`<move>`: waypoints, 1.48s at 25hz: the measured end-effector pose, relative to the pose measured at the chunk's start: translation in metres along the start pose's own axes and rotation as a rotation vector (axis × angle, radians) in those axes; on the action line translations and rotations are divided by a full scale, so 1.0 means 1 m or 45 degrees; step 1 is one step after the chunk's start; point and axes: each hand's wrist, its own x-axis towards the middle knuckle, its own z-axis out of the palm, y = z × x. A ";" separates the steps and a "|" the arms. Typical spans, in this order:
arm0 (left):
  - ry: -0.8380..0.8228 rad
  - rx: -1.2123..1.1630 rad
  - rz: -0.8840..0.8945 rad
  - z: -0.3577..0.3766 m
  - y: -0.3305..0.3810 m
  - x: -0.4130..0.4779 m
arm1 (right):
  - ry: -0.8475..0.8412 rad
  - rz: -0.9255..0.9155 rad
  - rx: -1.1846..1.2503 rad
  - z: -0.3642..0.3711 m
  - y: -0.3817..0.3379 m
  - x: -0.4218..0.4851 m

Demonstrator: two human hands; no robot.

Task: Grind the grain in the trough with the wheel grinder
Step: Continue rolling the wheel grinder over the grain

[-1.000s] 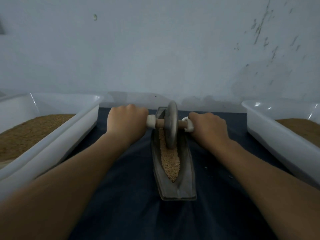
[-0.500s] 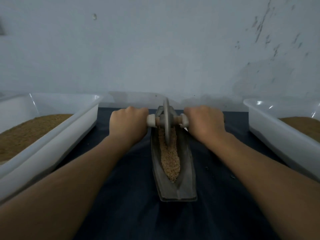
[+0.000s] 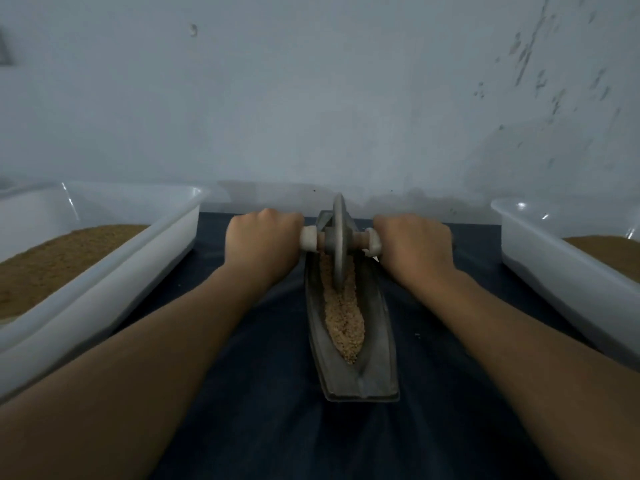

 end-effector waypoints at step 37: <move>0.006 0.052 0.051 -0.006 0.004 0.000 | -0.102 -0.086 0.086 -0.009 0.010 -0.002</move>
